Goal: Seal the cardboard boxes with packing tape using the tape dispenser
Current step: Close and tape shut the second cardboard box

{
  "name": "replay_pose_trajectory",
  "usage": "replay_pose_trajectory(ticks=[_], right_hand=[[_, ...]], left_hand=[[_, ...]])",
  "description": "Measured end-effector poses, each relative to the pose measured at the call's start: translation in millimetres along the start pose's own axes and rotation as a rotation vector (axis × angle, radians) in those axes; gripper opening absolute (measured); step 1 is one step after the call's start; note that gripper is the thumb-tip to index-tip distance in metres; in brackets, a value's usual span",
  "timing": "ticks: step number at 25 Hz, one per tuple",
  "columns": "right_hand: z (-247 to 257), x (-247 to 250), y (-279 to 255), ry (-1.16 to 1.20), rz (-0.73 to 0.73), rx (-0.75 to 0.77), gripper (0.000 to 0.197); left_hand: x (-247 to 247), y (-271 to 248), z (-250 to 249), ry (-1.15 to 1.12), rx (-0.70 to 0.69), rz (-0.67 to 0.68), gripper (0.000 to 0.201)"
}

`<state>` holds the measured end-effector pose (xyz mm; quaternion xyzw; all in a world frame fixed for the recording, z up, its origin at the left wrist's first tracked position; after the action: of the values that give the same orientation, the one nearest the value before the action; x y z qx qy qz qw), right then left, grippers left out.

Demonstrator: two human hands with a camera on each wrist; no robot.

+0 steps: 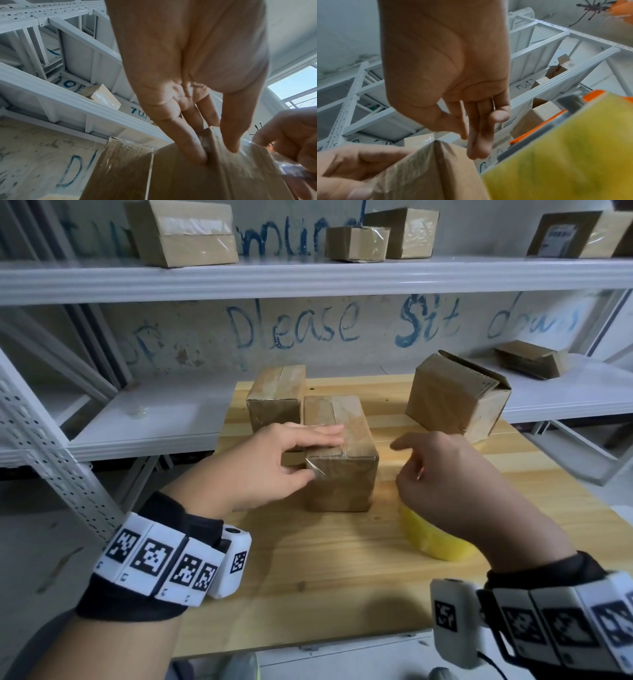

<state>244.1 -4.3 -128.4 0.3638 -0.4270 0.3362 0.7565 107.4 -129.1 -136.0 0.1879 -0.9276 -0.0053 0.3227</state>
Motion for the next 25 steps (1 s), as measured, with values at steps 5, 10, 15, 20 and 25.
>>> replay_pose_trajectory(ticks=[5, 10, 15, 20, 25], right_hand=[[6.4, 1.2, 1.9, 0.238, -0.009, 0.196, 0.055], [11.8, 6.7, 4.5, 0.324, -0.141, 0.269, 0.027], [14.3, 8.0, 4.6, 0.302, -0.125, 0.254, 0.024], [8.9, 4.0, 1.6, 0.271, -0.05, 0.31, 0.043], [20.5, 10.7, -1.0, 0.19, -0.197, 0.331, 0.024]], left_hand=[[-2.8, 5.0, 3.3, 0.077, 0.012, 0.061, 0.061], [-7.0, 6.5, 2.7, 0.041, 0.028, 0.07, 0.052], [-7.4, 13.0, -5.8, 0.171, 0.003, 0.001, 0.047], [-6.0, 12.5, -8.9, 0.214, -0.014, -0.014, 0.047], [-5.7, 10.0, -11.8, 0.213, -0.017, -0.026, 0.047]])
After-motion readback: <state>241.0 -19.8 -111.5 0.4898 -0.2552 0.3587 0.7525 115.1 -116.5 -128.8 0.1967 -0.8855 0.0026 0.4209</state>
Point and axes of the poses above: each hand's wrist, its own y-axis towards the middle knuckle, its own x-axis out of the back of the hand, z = x × y, the point moved 9 cm from there along y, towards the middle knuckle, and after that the axes turned 3 degrees about -y, right-handed, at the moved point
